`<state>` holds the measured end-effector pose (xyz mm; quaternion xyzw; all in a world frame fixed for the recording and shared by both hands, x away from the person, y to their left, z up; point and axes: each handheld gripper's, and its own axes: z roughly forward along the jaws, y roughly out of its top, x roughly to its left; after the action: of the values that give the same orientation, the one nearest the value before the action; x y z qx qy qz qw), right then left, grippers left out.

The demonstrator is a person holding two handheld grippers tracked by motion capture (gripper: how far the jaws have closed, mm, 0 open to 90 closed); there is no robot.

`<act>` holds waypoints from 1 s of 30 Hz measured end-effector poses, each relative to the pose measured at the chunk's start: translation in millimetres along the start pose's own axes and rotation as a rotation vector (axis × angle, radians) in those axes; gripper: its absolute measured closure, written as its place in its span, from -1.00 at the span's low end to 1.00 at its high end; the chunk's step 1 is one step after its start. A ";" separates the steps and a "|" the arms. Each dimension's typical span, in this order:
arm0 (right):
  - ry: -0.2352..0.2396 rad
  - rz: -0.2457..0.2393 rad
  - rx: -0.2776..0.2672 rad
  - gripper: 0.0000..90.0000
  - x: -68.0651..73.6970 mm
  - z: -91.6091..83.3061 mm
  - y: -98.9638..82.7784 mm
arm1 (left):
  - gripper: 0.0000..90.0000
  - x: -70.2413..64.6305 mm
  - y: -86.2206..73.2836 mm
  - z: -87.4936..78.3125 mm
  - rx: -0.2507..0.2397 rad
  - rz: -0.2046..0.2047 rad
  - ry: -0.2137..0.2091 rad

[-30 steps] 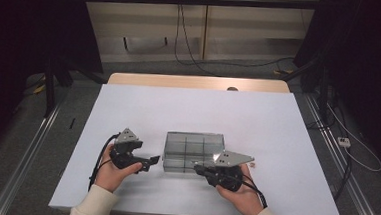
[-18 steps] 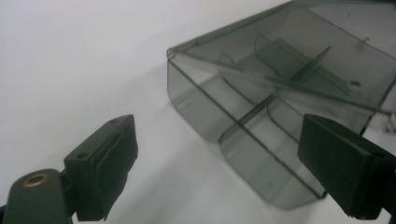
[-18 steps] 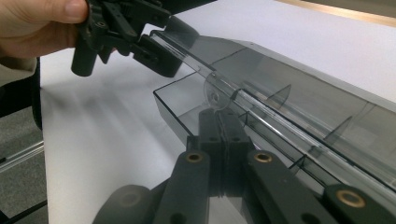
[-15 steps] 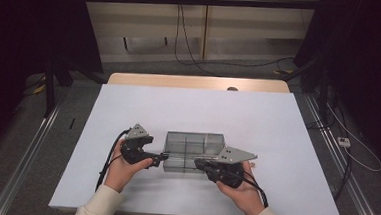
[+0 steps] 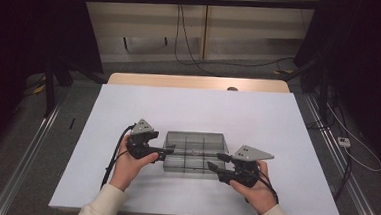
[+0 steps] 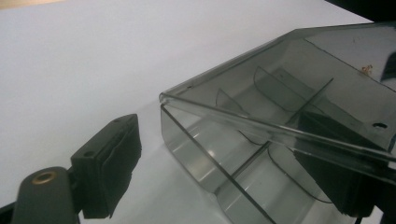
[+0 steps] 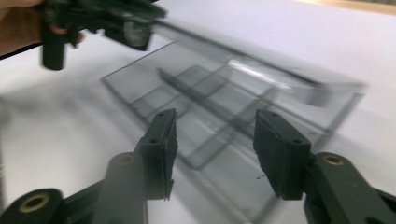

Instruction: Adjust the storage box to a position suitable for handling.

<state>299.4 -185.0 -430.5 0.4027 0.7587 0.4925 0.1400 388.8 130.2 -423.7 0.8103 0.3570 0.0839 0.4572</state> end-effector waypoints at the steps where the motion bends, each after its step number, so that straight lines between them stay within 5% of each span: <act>1: -0.019 0.010 -0.006 -0.06 -3.8 -1.1 0.1 | -0.67 0.3 0.7 0.1 0.002 0.002 -0.001; 5: -0.089 0.022 -0.046 -0.14 -19.0 -2.6 2.4 | -0.62 1.4 2.3 0.0 -0.004 0.001 0.003; 11: -0.118 0.010 -0.071 -0.10 -25.1 2.8 5.9 | -0.52 4.6 4.0 -0.8 -0.027 0.000 0.009; 30: -0.135 0.011 -0.117 0.07 -35.8 18.8 19.4 | 0.14 2.9 12.4 2.1 -0.043 0.060 0.012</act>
<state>342.8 -196.2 -429.4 0.4303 0.7152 0.5086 0.2113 398.1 126.7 -415.5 0.8101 0.3331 0.1101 0.4697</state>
